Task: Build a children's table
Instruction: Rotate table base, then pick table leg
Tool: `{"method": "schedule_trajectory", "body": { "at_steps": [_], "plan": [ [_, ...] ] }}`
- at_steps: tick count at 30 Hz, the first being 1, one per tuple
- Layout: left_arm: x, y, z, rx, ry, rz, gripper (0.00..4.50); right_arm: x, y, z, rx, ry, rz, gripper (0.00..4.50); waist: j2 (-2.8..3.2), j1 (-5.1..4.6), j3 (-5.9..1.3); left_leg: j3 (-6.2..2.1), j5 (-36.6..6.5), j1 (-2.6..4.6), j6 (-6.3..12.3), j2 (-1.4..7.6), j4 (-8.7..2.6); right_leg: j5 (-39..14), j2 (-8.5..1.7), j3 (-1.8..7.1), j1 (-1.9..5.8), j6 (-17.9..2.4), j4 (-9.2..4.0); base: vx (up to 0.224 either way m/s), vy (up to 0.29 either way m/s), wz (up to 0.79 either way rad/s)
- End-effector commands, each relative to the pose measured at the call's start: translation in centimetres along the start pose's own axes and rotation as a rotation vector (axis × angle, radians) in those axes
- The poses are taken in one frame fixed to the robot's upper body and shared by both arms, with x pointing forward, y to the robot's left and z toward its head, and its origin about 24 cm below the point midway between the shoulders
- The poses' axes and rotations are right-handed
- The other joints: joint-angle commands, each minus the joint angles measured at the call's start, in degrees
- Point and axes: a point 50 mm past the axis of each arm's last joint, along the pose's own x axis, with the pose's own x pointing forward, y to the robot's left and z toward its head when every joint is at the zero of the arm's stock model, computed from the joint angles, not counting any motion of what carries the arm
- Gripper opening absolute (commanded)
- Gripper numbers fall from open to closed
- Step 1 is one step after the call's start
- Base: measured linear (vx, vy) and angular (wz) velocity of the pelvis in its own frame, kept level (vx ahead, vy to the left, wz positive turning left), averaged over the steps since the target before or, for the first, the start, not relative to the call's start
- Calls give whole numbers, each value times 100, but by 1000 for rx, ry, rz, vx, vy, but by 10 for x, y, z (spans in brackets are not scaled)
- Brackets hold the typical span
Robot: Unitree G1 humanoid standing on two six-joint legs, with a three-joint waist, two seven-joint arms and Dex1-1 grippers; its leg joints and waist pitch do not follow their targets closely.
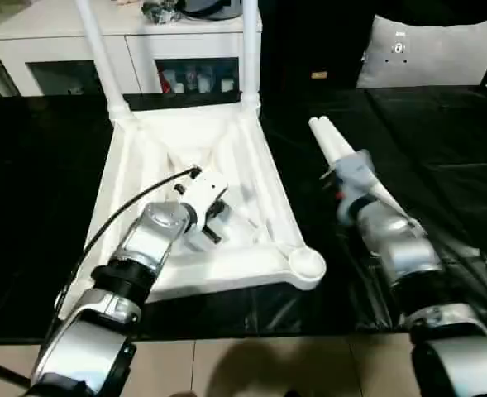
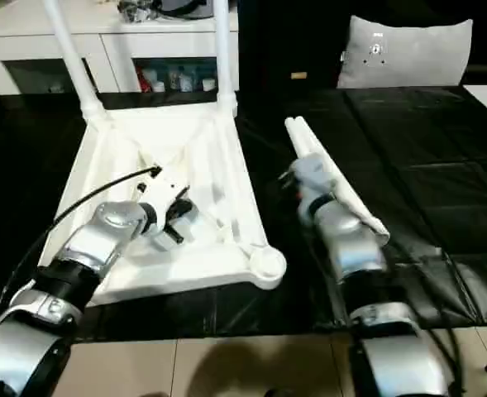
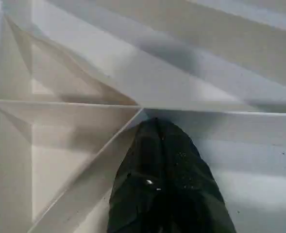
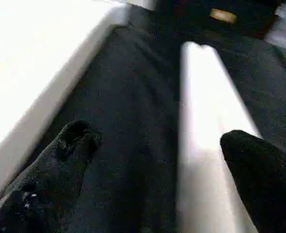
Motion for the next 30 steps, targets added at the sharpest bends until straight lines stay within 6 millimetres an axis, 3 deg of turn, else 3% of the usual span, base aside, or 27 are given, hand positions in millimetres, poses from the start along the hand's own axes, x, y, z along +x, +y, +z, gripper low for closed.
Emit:
{"method": "schedule_trajectory", "body": {
  "at_steps": [1, 2, 3, 6, 7, 10, 11, 14, 20, 25, 28, 30],
  "plan": [
    [-3, 4, 17, -21, -110, 0, 2, -4, -4, 8, -4, 37, -4, 450, -53, 32, -442, -57, -210, -52, 626, 230, -336, -1400, -395, 353, 446, -678, -383, 0, 0, 0],
    [-4, 4, 18, -32, -129, -21, 33, -6, -5, 9, -7, 48, 3, 450, -58, 43, -444, -51, -193, -57, 639, 232, -332, -1375, -411, 356, 445, -694, -376, 0, 0, 0],
    [-7, 2, 20, -19, -154, -49, 33, -8, -7, 10, 7, 66, 5, 450, -25, 45, -443, -51, -213, -49, 636, 239, -333, -1392, -414, 355, 435, -711, -375, 0, 0, 0],
    [-23, -6, 30, 92, -295, -163, 71, -15, -15, 9, 49, 138, -33, 450, -50, 53, -445, -85, -162, -61, 606, 317, -360, -1242, -455, 387, 448, -826, -319, 0, 0, 0],
    [-27, -8, 30, 105, -312, -185, 80, -17, -15, 9, 55, 150, -17, 450, -60, 47, -433, -58, -204, -34, 579, 306, -353, -1262, -435, 393, 409, -844, -336, 0, 0, 0],
    [-39, -14, 27, 141, -312, -276, 102, -23, -9, 6, 85, 234, 31, 450, -49, 42, -422, -55, -209, -41, 567, 306, -368, -1242, -428, 406, 426, -860, -314, 0, 0, 0],
    [-43, -17, 26, 156, -306, -311, 102, -25, -8, 4, 87, 266, 30, 450, -77, 36, -420, -48, -227, -34, 547, 308, -371, -1256, -427, 406, 423, -850, -307, 0, 0, 0],
    [-55, -26, 24, 175, -282, -410, 125, -29, -8, 2, 105, 336, 14, 450, -55, 30, -395, -37, -261, -26, 408, 305, -388, -1475, -423, 417, 406, -791, -326, 0, 0, 0],
    [-63, -32, 25, 177, -275, -464, 170, -34, -4, -1, 132, 417, 37, 450, -56, 19, -370, -27, -467, -1, 219, 264, -404, -1902, -408, 408, 399, -558, -403, 0, 0, 0],
    [-65, -35, 26, 184, -263, -482, 201, -38, -3, -10, 147, 500, 39, 450, -26, 16, -396, -39, -266, -8, 199, 272, -388, -1527, -397, 419, 408, -619, -349, 0, 0, 0],
    [-65, -37, 26, 188, -252, -484, 234, -39, 0, -14, 211, 517, 70, 450, -40, 14, -397, -32, -282, -13, 211, 264, -385, -1501, -398, 417, 417, -641, -355, 0, 0, 0],
    [-65, -37, 26, 188, -251, -484, 249, -39, 1, -14, 222, 518, 74, 416, -51, 8, -394, -28, -311, -14, 199, 258, -385, -1596, -400, 411, 419, -614, -369, 0, 0, 0]
  ]
}}
